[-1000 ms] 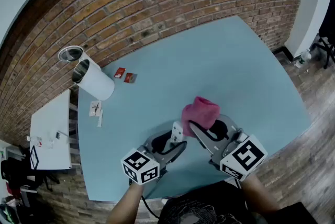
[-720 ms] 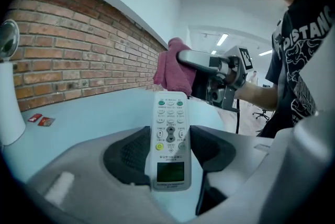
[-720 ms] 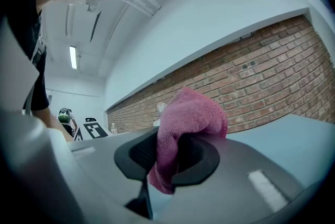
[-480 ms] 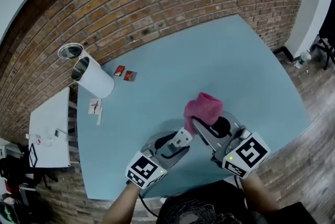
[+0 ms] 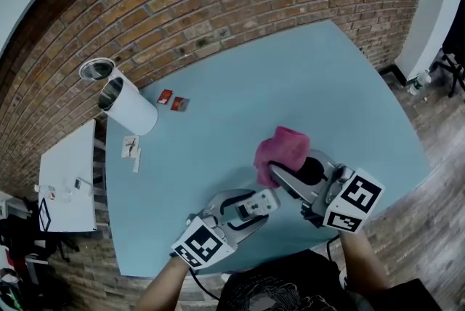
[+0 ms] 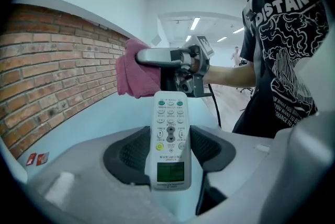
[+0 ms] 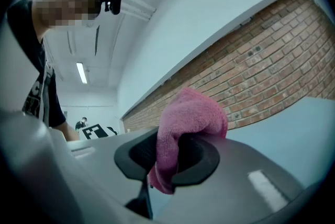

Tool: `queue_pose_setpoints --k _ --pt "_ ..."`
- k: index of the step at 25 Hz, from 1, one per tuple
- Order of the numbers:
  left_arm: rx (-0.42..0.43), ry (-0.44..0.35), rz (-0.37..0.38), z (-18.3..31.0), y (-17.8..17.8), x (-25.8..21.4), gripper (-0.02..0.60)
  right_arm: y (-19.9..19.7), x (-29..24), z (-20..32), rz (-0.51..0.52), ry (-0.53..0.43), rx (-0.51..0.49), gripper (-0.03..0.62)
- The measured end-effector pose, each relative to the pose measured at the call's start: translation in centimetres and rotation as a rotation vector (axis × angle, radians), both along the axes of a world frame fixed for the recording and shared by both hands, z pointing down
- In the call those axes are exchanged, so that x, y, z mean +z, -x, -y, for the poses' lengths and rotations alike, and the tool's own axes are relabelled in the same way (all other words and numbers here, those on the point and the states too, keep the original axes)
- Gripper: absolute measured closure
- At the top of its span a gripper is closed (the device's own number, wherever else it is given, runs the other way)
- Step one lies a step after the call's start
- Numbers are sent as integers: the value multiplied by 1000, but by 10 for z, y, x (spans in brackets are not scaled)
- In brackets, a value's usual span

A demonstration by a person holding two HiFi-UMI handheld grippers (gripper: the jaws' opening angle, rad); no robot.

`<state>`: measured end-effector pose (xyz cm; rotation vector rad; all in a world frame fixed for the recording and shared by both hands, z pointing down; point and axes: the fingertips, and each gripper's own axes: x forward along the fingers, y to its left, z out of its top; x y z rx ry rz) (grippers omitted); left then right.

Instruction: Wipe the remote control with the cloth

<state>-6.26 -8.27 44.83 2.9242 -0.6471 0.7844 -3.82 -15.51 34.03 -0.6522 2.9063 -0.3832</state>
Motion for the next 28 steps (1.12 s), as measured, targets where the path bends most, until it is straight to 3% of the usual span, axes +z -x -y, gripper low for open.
queue_pose_setpoints --k 11,19,23,28 --pt "71 8 -37 -10 -15 -16 337 15 17 -8 79 139 -223 531" --pt "83 9 -92 -8 -24 -33 337 17 38 15 253 341 -220 531" --pt "93 -14 -115 -8 -29 -45 337 24 56 18 255 426 -217 532" --pt "96 -51 -115 -4 -30 -53 337 38 68 8 258 495 -283 533"
